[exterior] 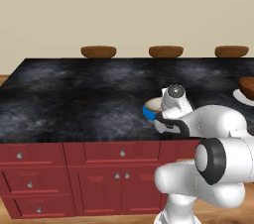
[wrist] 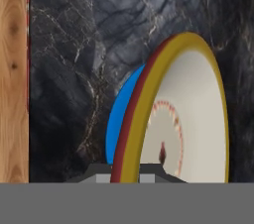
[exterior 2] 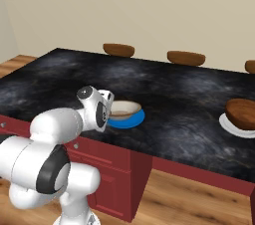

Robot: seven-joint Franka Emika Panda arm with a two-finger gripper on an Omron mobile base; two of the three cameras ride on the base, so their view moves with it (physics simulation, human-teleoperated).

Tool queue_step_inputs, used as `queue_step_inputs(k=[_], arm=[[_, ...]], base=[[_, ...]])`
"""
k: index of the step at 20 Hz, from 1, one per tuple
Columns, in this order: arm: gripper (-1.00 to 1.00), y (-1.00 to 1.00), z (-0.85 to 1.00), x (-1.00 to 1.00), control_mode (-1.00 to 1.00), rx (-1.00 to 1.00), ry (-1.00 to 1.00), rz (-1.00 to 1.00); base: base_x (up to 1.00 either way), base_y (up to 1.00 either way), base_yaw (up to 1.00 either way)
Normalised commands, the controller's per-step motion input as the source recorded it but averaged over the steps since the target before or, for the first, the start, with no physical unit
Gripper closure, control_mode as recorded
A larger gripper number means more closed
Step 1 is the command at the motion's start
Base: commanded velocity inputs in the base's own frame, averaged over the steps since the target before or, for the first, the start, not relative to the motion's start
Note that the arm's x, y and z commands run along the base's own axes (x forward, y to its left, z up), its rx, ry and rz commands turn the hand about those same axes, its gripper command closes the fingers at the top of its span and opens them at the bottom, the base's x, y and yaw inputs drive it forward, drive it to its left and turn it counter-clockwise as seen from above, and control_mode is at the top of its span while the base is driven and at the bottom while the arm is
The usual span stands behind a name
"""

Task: Move the bowls from the cabinet to the plates on the dining table.

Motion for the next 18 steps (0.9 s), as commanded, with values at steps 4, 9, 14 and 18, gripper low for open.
queue_step_inputs(k=[4,9,14,18], arm=[[1.00,-0.02,-0.12,0.16,-1.00,0.00,0.00,0.00],[1.00,0.00,-0.12,0.15,-1.00,0.00,0.00,0.00],[1.00,0.00,-0.11,0.11,-1.00,0.00,0.00,0.00],[1.00,-0.01,-0.11,0.12,-1.00,0.00,0.00,0.00]], base=[[0.00,0.00,0.00],[0.00,0.00,0.00],[0.00,0.00,0.00],[0.00,0.00,0.00]])
